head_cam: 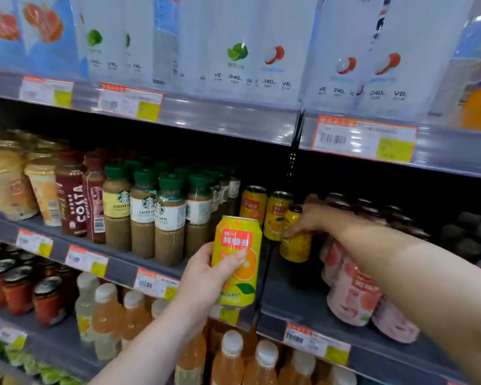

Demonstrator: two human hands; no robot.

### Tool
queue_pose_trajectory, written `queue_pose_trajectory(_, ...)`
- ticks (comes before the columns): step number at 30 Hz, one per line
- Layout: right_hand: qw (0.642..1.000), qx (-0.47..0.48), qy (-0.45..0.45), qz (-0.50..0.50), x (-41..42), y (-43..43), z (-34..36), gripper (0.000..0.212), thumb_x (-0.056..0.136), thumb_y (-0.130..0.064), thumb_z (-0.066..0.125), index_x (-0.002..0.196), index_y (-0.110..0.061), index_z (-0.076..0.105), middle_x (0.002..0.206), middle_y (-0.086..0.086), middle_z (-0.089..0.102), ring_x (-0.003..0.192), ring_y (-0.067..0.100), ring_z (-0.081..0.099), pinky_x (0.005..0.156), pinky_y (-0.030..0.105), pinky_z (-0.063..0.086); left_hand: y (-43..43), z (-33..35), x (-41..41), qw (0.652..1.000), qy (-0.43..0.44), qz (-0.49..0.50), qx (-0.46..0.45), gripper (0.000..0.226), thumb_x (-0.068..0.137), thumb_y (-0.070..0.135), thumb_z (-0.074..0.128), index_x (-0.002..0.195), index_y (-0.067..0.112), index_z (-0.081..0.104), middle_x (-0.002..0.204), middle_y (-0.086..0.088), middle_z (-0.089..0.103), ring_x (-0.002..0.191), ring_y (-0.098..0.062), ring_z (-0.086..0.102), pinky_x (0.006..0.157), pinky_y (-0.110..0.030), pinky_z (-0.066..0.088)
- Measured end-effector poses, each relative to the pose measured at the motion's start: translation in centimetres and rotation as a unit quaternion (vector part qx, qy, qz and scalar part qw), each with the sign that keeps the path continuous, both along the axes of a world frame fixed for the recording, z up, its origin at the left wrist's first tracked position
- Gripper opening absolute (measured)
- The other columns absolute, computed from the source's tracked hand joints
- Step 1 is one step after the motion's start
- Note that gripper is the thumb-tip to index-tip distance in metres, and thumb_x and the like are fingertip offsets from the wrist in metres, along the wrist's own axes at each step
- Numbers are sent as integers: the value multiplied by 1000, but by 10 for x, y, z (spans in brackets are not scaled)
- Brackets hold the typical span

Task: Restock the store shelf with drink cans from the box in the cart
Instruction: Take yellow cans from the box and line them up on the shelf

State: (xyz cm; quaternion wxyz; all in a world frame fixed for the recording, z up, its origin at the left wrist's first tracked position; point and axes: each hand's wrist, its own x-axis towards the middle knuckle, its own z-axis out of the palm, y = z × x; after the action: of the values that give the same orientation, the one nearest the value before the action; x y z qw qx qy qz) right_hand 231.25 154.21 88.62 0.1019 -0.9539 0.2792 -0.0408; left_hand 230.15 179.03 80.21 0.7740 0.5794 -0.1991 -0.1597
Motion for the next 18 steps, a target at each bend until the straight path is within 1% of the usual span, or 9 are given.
queue_pose_trajectory(2, 1000, -5, 13, 0, 4, -7, 2, 98, 60, -42, 84, 137, -2, 37, 137, 17, 46, 121, 28, 50, 93, 26, 43, -6, 2, 9, 1000, -1, -14, -3, 49, 58, 37, 79, 98, 15, 62, 77, -1, 75, 68, -16, 71, 52, -28, 55)
queue_pose_trajectory(5, 998, -7, 54, 12, 1, -17, 13, 101, 63, -43, 82, 141, -5, 29, 142, 12, 42, 127, 27, 45, 96, 26, 39, -8, 7, 20, 999, -4, -48, -5, 48, 55, 36, 70, 97, 15, 60, 72, 1, 75, 62, -13, 70, 48, -26, 54)
queue_pose_trajectory(7, 996, 37, 82, 26, -3, -24, 19, 88, 68, -39, 79, 138, -9, 37, 141, 9, 46, 122, 27, 51, 98, 29, 43, -7, 8, 27, 998, -3, -69, -2, 49, 55, 35, 70, 99, 16, 60, 73, 0, 75, 64, -14, 71, 48, -26, 54)
queue_pose_trajectory(8, 994, 59, 80, 36, -4, -27, 19, 77, 70, -35, 79, 133, -10, 43, 136, 9, 51, 113, 24, 56, 94, 30, 46, -7, 9, 31, 997, -2, -77, 0, 50, 55, 35, 70, 100, 16, 60, 75, 0, 75, 65, -15, 71, 50, -26, 55)
queue_pose_trajectory(9, 994, 56, 75, 50, -4, -31, 20, 69, 70, -31, 79, 129, -12, 48, 130, 8, 56, 106, 20, 58, 89, 28, 47, -7, 9, 35, 997, -1, -83, 1, 51, 55, 36, 70, 101, 16, 60, 77, -1, 75, 67, -16, 71, 51, -27, 55)
queue_pose_trajectory(10, 995, 48, 66, 60, -4, -34, 20, 66, 70, -29, 80, 126, -13, 50, 127, 7, 58, 102, 17, 57, 86, 25, 47, -7, 9, 38, 996, -1, -88, 3, 52, 54, 36, 70, 100, 15, 60, 77, -2, 75, 68, -16, 71, 53, -28, 56)
queue_pose_trajectory(12, 995, 44, 54, 75, -4, -39, 20, 69, 70, -28, 80, 129, -13, 48, 129, 7, 56, 108, 18, 54, 88, 24, 45, -7, 9, 45, 995, -1, -97, 7, 51, 53, 35, 70, 98, 14, 61, 76, -3, 75, 67, -16, 71, 54, -29, 57)
queue_pose_trajectory(15, 997, 29, 32, 70, -2, -51, 16, 76, 69, -32, 80, 134, -14, 44, 134, 6, 51, 119, 21, 51, 98, 28, 43, -7, 9, 52, 995, -1, -103, 10, 56, 50, 38, 71, 100, 14, 62, 78, -4, 75, 69, -19, 71, 56, -33, 57)
queue_pose_trajectory(18, 998, 31, 19, 55, 2, -59, 11, 78, 70, -31, 80, 136, -13, 43, 137, 8, 49, 123, 23, 48, 98, 25, 40, -8, 9, 57, 993, 1, -114, 10, 60, 47, 41, 72, 100, 15, 62, 80, -4, 75, 71, -19, 72, 56, -33, 56)
